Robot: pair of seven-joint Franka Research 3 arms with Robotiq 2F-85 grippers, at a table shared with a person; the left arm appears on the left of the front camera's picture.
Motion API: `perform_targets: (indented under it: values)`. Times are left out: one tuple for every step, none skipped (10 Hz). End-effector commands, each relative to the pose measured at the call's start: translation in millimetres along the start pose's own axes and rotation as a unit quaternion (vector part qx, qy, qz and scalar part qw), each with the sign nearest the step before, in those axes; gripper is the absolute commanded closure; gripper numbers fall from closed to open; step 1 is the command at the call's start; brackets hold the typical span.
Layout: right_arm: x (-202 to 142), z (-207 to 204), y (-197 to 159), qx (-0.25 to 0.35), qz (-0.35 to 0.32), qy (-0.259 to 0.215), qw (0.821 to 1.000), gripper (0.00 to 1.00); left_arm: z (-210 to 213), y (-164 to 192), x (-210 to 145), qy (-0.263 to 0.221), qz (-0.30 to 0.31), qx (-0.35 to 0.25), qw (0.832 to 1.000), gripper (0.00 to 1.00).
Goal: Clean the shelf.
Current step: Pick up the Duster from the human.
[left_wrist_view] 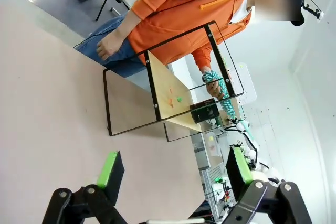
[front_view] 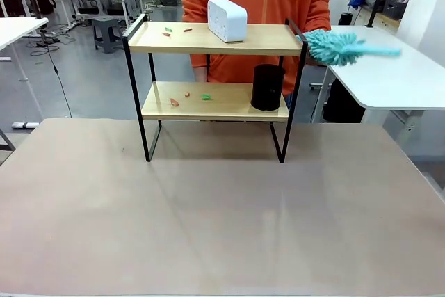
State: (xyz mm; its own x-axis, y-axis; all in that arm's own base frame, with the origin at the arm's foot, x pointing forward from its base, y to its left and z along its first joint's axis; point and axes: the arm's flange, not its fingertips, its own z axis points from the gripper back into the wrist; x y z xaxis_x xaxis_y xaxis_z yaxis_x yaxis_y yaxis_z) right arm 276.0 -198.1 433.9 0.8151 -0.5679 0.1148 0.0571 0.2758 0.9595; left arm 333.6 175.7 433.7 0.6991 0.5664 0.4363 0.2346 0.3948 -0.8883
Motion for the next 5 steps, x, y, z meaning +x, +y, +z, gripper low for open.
perform_targets:
  values:
    - [3,1,0,0.010,0.006,-0.009,1.000,0.00,-3,0,-1,0.002,-0.002,-0.005,1.000,0.00]
    - [3,1,0,0.010,0.006,-0.009,1.000,0.00,-3,0,-1,0.002,-0.002,-0.005,1.000,0.00]
    - [3,1,0,0.010,0.006,-0.009,1.000,0.00,-3,0,-1,0.002,-0.002,-0.005,1.000,0.00]
    - [-1,3,-1,-0.002,-0.004,-0.003,1.000,0.00,-3,0,-1,0.002,-0.002,-0.005,1.000,0.00]
    - [15,-3,11,0.044,-0.013,-0.018,0.999,0.00,-3,0,-1,0.002,-0.002,-0.005,1.000,0.00]
